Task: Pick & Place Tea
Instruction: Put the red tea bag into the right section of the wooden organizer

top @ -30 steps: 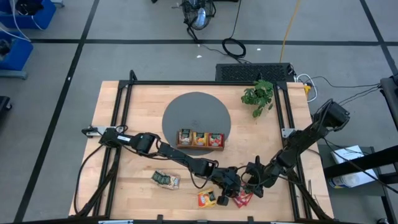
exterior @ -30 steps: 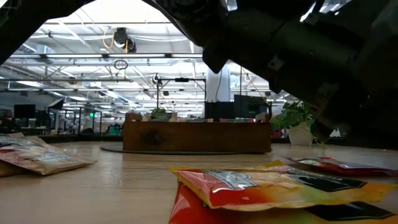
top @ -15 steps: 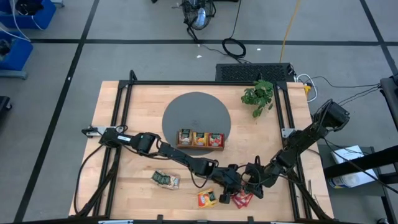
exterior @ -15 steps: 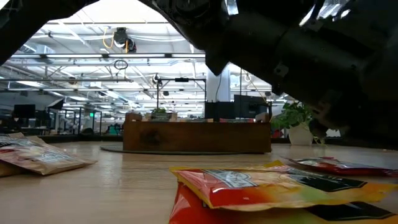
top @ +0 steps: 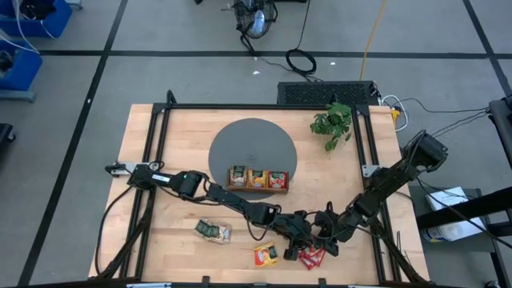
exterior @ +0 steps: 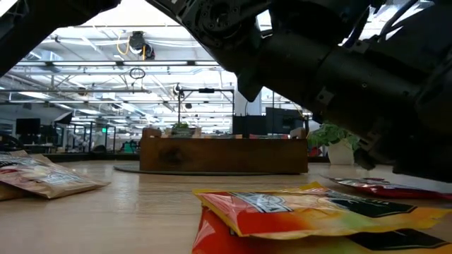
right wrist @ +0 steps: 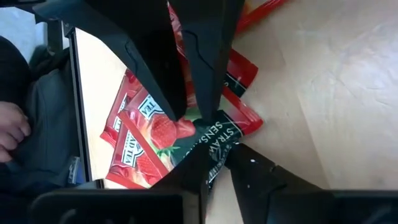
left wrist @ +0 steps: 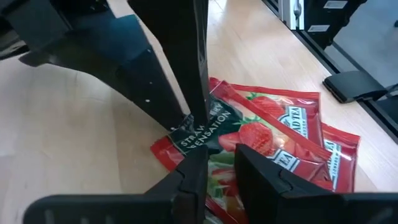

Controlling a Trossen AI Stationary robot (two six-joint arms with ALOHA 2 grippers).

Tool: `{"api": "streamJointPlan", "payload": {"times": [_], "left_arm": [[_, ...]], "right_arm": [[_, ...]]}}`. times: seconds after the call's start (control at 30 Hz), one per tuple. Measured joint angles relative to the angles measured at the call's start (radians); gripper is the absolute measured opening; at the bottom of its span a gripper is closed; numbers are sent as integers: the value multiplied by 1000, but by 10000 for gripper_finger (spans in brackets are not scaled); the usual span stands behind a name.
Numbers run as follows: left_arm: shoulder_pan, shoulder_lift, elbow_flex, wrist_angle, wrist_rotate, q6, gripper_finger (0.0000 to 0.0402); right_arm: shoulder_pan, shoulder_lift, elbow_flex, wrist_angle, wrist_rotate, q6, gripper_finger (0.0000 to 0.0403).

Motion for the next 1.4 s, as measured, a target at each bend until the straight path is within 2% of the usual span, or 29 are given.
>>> {"api": "streamJointPlan", "payload": {"times": [0.3,0.47,0.57,0.77,0.9,0.97,1.1,1.27,1.4], "left_arm": [[-9,0,0,17,-24,61,88],[-10,0,2,10,-23,66,88],[-13,-46,2,-97,-23,119,88],[-81,-167,3,-288,-131,220,88],[-130,-233,6,-509,-215,203,88],[-158,-241,4,-609,-280,170,88],[-210,-240,3,-702,-376,112,88],[-243,-242,-51,-739,-449,60,88],[-259,-242,-78,-803,-558,-12,88]], "right_arm": [[-6,-4,-1,-13,-3,-11,7],[-7,-5,0,-43,3,-30,1],[-10,-5,0,-60,25,-37,1],[-26,-9,0,-60,23,-67,0],[-38,-41,5,-83,38,-84,0],[-46,-72,23,-132,50,-119,0],[-72,-145,115,-299,50,-205,0],[-125,-170,300,-579,50,-329,0],[-196,-169,448,-772,54,-458,0]]}}
